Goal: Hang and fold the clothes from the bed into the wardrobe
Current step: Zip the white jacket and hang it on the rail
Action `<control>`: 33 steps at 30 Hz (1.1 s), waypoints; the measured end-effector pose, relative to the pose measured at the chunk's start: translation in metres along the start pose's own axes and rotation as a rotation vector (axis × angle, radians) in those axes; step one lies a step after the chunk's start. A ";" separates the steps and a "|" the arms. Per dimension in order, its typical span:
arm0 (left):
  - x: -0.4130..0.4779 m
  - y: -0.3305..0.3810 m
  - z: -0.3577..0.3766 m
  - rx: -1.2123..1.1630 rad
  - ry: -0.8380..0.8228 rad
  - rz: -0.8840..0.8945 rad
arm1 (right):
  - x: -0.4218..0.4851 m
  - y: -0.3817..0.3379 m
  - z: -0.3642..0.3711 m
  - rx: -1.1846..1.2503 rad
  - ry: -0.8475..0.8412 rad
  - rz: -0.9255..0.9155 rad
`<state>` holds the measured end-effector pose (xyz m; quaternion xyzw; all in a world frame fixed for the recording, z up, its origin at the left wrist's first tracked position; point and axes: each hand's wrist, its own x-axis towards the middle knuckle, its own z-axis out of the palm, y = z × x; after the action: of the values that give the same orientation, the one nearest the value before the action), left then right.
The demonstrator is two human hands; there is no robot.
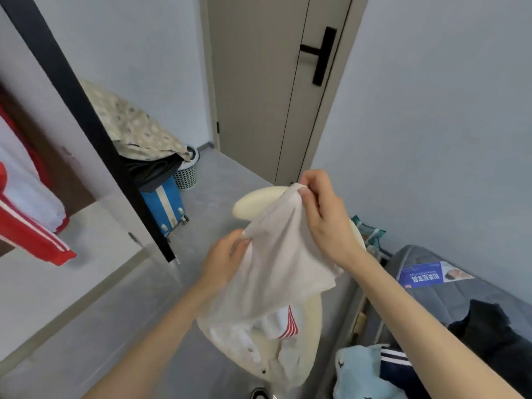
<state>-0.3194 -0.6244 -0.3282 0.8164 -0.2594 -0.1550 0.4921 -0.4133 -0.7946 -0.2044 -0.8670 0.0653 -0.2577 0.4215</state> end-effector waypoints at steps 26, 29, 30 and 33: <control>-0.083 0.099 -0.150 0.272 0.156 0.235 | 0.057 -0.145 0.065 0.370 -0.300 0.409; -0.082 0.094 -0.150 0.206 0.268 0.230 | 0.047 -0.139 0.064 0.444 -0.372 0.483; -0.081 0.098 -0.152 0.160 0.326 0.220 | 0.044 -0.135 0.063 0.473 -0.401 0.500; -0.073 0.114 -0.162 0.104 0.501 0.191 | 0.032 -0.128 0.061 0.627 -0.424 0.545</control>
<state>-0.3273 -0.5087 -0.1519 0.8252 -0.2131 0.1123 0.5108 -0.3687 -0.6816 -0.1250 -0.6825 0.1218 0.0382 0.7197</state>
